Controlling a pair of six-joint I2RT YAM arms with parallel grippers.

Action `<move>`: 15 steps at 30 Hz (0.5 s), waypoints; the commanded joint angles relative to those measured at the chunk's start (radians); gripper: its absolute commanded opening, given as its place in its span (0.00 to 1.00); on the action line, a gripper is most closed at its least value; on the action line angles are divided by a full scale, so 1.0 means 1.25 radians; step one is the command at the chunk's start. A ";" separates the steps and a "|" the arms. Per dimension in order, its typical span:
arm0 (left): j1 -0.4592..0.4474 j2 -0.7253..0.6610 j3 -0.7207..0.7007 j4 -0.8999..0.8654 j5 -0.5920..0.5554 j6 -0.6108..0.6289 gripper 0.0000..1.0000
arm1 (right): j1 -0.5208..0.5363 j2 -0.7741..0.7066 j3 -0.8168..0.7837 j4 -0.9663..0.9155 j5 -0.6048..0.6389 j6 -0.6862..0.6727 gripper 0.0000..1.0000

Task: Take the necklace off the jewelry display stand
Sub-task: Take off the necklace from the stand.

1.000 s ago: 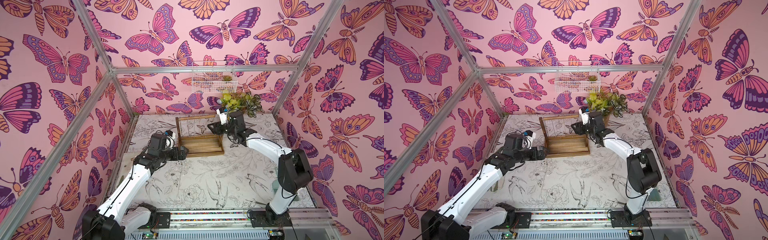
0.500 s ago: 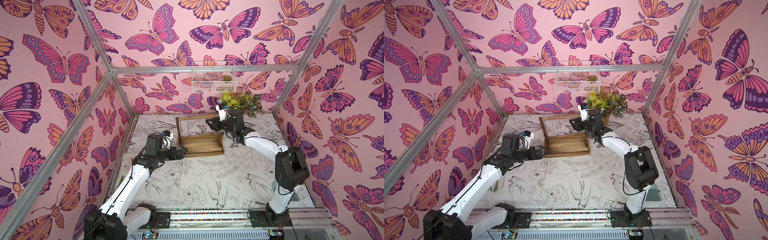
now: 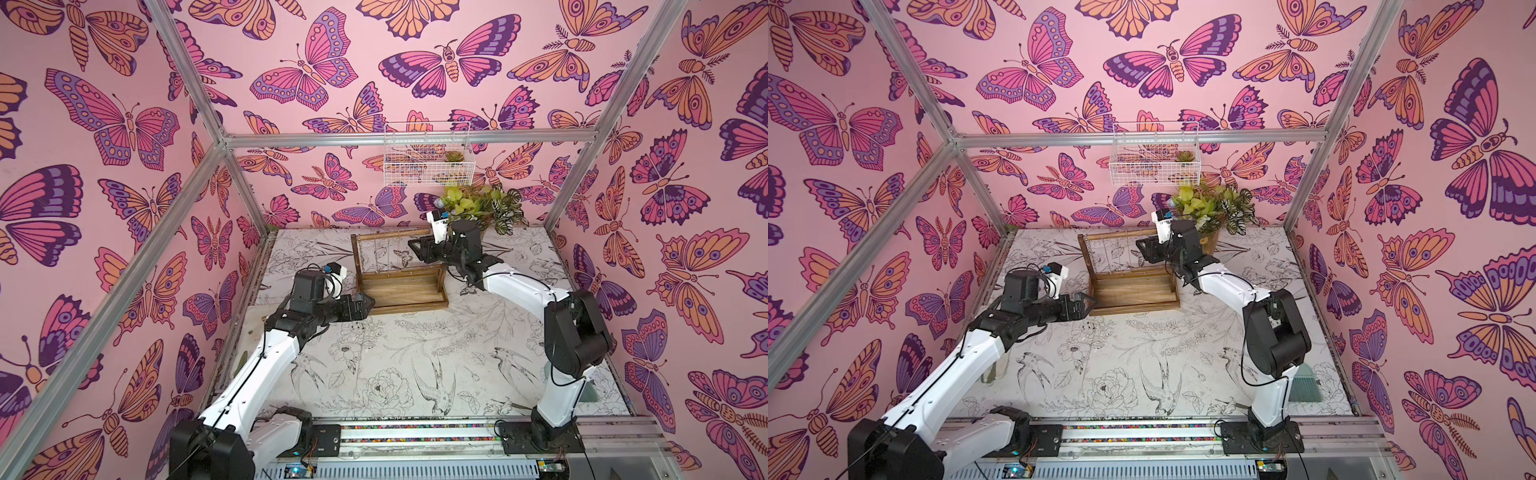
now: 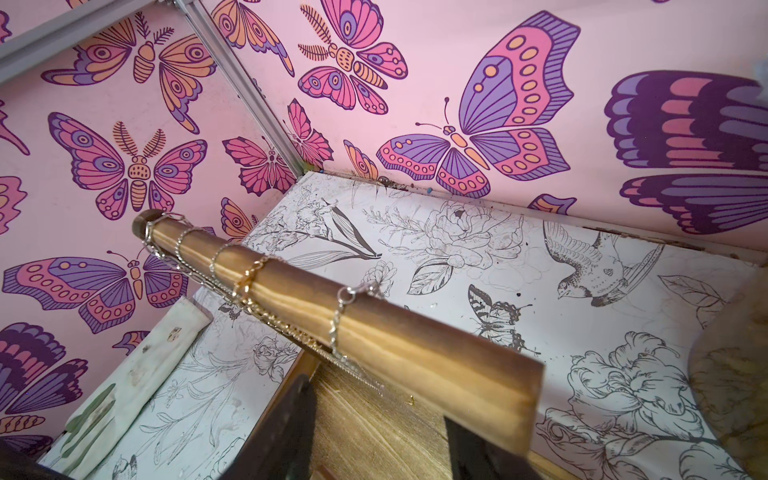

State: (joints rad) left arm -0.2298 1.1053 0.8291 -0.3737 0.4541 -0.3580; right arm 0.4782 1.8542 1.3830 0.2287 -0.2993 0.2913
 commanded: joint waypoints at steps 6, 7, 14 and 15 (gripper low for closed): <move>0.006 -0.012 -0.017 0.001 0.014 0.020 1.00 | 0.018 0.023 0.029 0.031 0.049 -0.002 0.49; 0.007 -0.012 -0.018 0.001 0.014 0.019 1.00 | 0.020 0.022 0.026 0.035 0.056 -0.002 0.49; 0.007 -0.018 -0.024 -0.002 0.014 0.017 1.00 | 0.025 0.023 0.023 0.043 0.075 -0.006 0.39; 0.007 -0.020 -0.027 -0.002 0.013 0.018 1.00 | 0.026 0.025 0.025 0.043 0.076 -0.007 0.38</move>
State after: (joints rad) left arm -0.2276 1.0996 0.8173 -0.3737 0.4561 -0.3546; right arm 0.5022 1.8694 1.3911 0.2543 -0.2260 0.2874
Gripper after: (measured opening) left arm 0.995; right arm 0.383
